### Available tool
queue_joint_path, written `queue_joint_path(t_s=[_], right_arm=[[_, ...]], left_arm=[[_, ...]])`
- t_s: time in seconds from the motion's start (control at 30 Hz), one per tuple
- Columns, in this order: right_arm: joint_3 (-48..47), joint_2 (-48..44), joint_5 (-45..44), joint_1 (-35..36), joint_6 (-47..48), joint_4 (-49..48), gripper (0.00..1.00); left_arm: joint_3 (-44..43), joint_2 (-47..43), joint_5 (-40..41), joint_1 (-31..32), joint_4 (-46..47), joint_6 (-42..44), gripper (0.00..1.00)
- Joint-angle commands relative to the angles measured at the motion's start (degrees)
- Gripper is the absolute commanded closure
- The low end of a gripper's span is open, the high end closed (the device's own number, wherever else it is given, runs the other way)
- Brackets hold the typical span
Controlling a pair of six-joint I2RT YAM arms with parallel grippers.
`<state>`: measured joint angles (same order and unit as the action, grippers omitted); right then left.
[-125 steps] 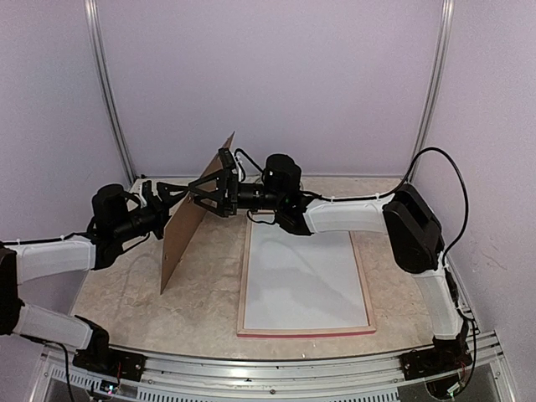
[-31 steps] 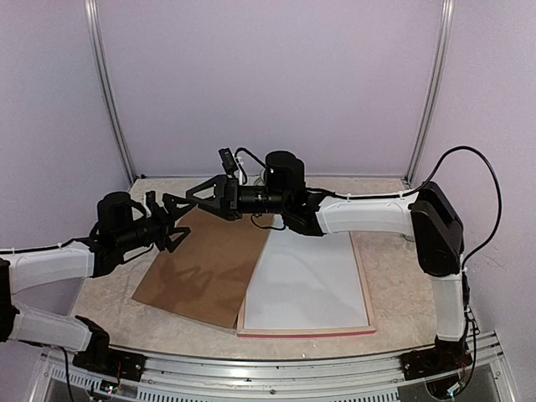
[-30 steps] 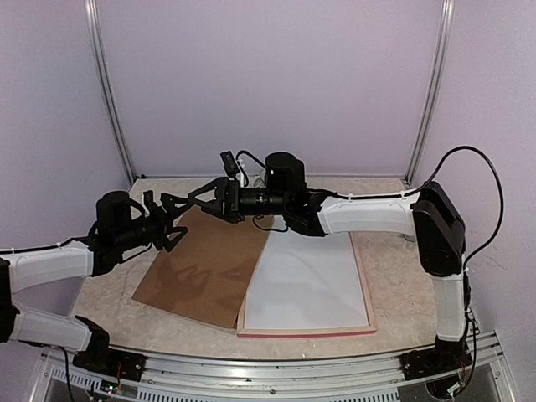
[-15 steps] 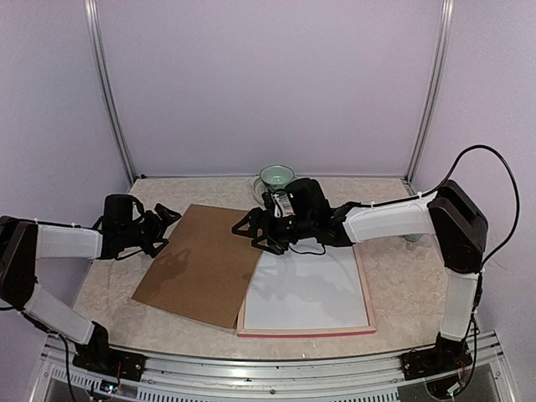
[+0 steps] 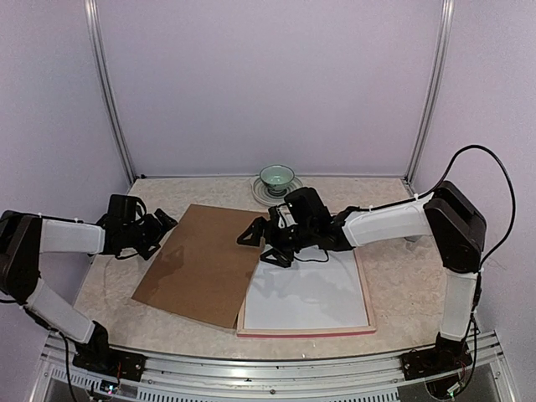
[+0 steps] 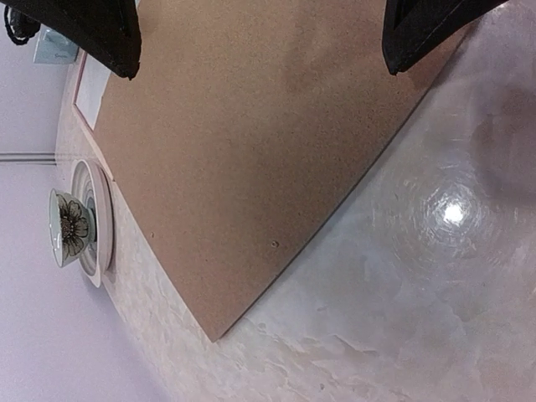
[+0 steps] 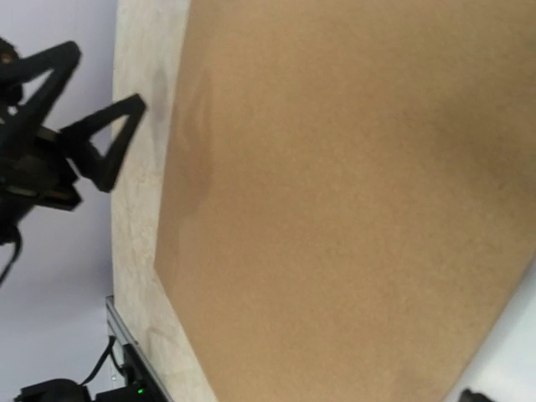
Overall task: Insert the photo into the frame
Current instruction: Adjust the backboard at the center of the board.
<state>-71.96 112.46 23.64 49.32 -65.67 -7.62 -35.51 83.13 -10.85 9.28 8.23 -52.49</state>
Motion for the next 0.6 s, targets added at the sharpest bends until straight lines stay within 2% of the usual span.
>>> queue_joint_path(t_s=[0.0,0.57], right_arm=[[-2.0,2.5,-1.1,-0.4,-1.0,1.7,0.01],[-5.5,7.0,0.2,-0.7,-2.4,0.8,0.01]], left_arm=[[-4.1,2.4,6.3,-0.5,-6.1,4.9,0.01],[-6.6,10.6,8.9,-0.4,-8.1,7.7,0.01]])
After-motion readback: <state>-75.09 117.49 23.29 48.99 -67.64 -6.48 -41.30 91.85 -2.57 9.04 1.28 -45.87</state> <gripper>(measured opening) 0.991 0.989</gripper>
